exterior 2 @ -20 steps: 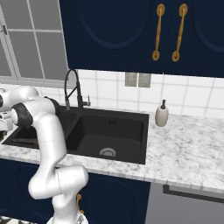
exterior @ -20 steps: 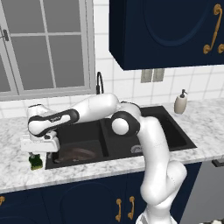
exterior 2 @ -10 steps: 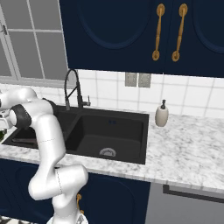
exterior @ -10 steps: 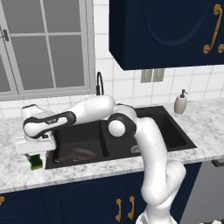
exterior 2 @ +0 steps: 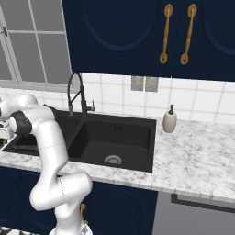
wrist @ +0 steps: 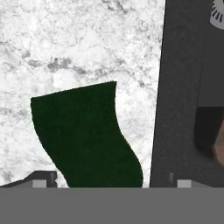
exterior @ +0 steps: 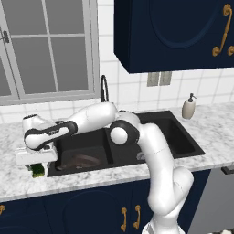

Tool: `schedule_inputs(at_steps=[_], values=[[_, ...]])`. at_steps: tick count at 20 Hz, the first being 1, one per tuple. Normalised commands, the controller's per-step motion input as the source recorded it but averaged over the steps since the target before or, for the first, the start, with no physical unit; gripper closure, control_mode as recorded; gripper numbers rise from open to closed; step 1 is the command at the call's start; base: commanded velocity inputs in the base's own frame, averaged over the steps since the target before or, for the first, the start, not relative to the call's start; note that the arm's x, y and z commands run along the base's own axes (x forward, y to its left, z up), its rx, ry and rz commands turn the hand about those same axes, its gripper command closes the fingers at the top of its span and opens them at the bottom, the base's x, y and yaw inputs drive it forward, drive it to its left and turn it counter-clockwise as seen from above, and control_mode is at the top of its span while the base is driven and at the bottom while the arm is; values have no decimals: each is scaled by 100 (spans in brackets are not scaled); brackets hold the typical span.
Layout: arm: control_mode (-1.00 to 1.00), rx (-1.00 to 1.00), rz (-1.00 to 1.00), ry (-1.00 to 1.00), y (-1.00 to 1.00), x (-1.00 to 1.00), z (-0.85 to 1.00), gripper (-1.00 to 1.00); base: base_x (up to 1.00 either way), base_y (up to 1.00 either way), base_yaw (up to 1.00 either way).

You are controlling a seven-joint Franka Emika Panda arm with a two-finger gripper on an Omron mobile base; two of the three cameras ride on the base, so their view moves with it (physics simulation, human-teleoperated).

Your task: Pick the pan and sponge and place them into the sink. Then turn on the water.

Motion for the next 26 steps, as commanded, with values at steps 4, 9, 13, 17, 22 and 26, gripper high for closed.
schedule_inputs(at_steps=[4, 9, 13, 17, 22, 26], values=[[-100, 2, 5, -6, 18, 0, -20, -100, 0, 0, 0], [-100, 1, 8, -11, 24, 0, -29, -100, 0, 0, 0], [-100, -1, 2, -1, 1, 0, -45, 100, 0, 0, 0], [-100, 0, 0, 3, -6, 0, -26, 100, 0, 0, 0], [-100, 7, 0, -4, -53, 6, 19, 100, 0, 0, 0], [-100, 5, 0, 0, -75, 13, 17, 100, 0, 0, 0]])
